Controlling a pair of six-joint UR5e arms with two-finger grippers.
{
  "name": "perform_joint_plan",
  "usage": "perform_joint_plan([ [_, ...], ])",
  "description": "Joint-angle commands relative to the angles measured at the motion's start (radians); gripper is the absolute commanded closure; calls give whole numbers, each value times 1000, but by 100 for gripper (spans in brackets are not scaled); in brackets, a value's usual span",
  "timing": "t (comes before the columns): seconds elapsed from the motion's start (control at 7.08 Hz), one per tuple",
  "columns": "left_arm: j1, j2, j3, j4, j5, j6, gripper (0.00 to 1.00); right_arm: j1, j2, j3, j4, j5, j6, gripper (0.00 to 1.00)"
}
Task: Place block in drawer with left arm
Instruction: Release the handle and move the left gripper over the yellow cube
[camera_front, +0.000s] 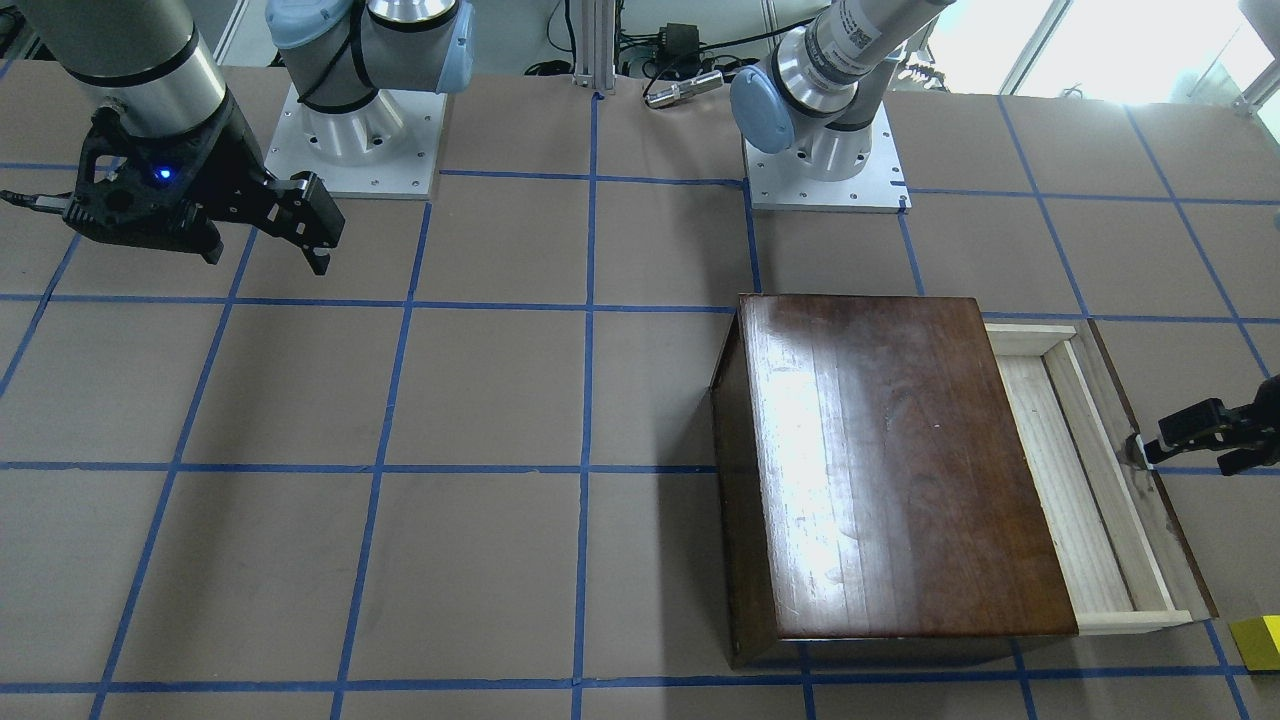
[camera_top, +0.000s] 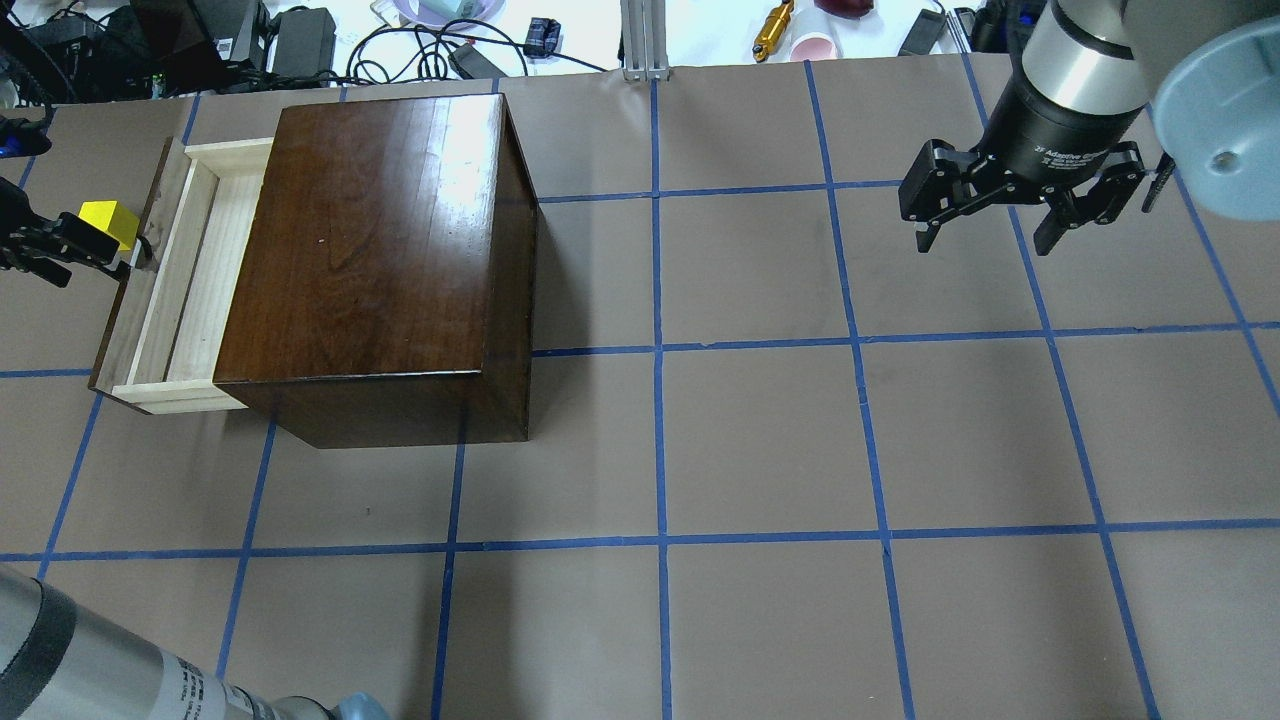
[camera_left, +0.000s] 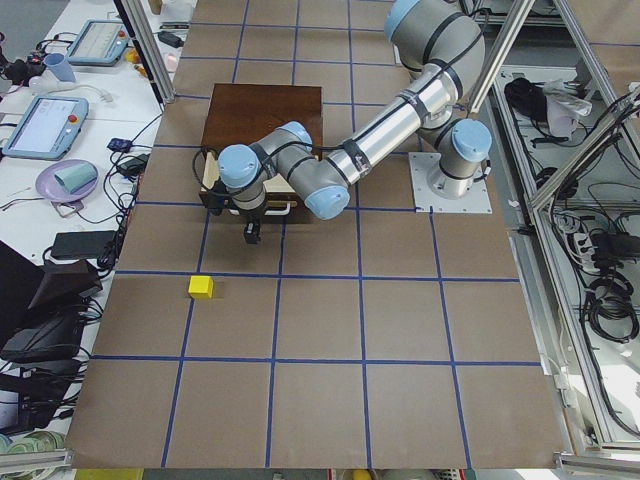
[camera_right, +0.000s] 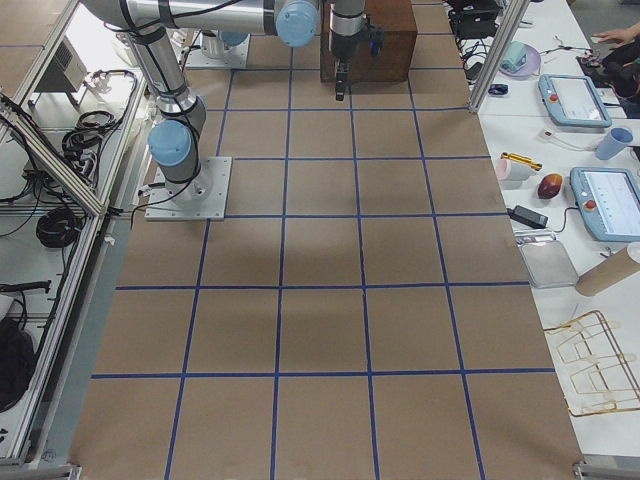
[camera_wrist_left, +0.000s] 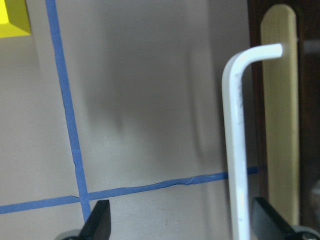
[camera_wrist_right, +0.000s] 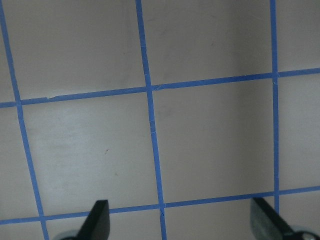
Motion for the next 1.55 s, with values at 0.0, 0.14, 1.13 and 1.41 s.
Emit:
perform_joint_plan([
  [0.0,0,7,14,-2,2,0,0,0,2,0,0,0,0,0],
  [0.14,0,-8,46,1,0,1,0,0,0,0,0,0,0,0],
  [1.13,-1,-347,440,73,32,-64,0,0,0,0,0,0,0,0],
  [1.41,-1,-412,508,74,35,-63,0,0,0,0,0,0,0,0],
])
